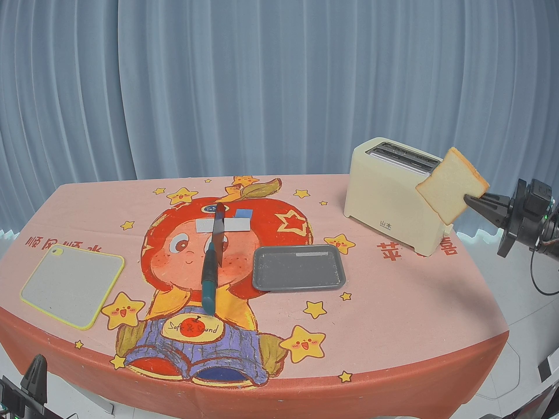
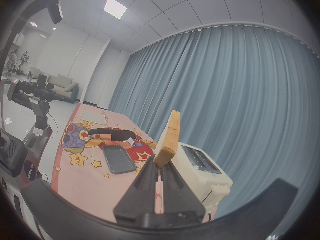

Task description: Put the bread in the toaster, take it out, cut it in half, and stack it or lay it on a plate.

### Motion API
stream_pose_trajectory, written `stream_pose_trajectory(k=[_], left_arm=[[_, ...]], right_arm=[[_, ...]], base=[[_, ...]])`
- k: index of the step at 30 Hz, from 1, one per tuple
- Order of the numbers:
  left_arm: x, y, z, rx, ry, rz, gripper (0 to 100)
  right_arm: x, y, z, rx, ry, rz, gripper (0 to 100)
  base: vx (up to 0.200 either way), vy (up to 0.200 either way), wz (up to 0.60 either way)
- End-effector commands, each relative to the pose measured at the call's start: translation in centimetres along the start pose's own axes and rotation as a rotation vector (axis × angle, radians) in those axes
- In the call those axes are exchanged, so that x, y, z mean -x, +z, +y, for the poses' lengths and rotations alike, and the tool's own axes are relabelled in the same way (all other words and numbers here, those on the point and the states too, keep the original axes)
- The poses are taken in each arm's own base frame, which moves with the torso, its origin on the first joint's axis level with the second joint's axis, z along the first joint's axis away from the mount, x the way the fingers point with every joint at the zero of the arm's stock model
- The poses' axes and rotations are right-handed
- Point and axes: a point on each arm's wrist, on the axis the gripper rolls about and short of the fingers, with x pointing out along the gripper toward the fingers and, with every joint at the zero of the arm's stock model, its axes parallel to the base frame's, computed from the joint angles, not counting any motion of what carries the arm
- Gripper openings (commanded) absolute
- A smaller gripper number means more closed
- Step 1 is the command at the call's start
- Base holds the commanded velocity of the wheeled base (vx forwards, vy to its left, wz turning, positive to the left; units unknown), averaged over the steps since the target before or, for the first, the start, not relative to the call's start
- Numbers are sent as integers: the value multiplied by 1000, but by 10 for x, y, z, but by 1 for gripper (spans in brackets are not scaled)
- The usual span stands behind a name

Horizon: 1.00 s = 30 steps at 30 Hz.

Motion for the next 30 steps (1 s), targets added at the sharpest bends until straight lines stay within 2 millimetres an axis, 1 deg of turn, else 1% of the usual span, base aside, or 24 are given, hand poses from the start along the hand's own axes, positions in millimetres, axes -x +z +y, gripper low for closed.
stream_pose_trajectory(k=[1,6,11,16,20,30], left_arm=[[0,-5,0,0,1,1,0],[0,-5,0,0,1,1,0],[0,-5,0,0,1,1,0],[0,-5,0,0,1,1,0],[0,-5,0,0,1,1,0],[0,-5,0,0,1,1,0]], right_arm=[[-5,4,-9,10,-7,-11,0],[-8,8,-14,7,-13,-20,0],[-9,19,-21,-13,-26,-49,0],[-8,22,-30,-1,-50,-55,0],[-11,26,-39,14,-63,-69,0],[-30,25,-61,-1,-66,-84,0]], base=[[0,0,0],[0,0,0],[0,0,0],[0,0,0],[0,0,0],[0,0,0]])
